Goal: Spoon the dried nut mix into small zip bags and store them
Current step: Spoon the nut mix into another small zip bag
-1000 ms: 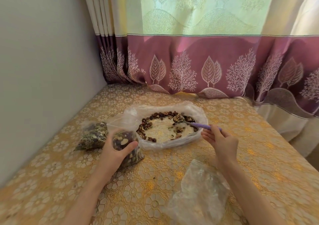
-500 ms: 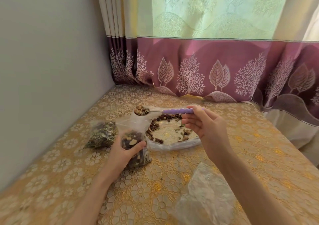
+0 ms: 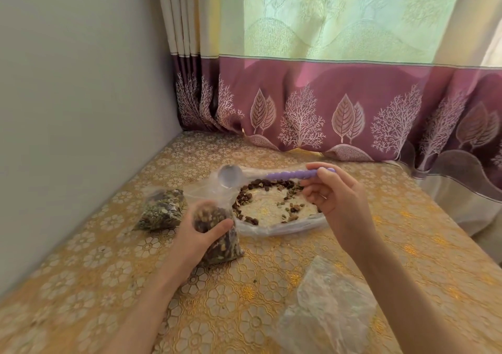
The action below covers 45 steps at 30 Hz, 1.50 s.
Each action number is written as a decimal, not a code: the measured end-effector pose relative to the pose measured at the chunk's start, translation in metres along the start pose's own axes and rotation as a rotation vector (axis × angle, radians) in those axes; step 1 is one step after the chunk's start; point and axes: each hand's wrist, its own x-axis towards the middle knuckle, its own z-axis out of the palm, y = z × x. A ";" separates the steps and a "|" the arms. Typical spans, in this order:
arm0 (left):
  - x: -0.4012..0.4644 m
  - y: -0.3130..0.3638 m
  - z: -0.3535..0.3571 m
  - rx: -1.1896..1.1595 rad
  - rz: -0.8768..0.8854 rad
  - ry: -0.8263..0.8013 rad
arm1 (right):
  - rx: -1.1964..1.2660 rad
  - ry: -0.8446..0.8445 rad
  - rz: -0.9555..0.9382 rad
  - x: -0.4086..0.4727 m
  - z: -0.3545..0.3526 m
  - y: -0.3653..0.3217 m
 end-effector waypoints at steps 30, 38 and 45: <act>0.002 -0.009 0.003 -0.003 0.065 0.050 | -0.464 0.479 -0.106 0.047 -0.038 0.071; 0.001 -0.005 0.003 0.005 0.058 0.050 | -0.255 0.340 0.154 0.045 -0.041 0.071; 0.001 -0.004 0.004 -0.004 0.054 0.054 | -0.155 0.402 0.244 0.044 -0.044 0.063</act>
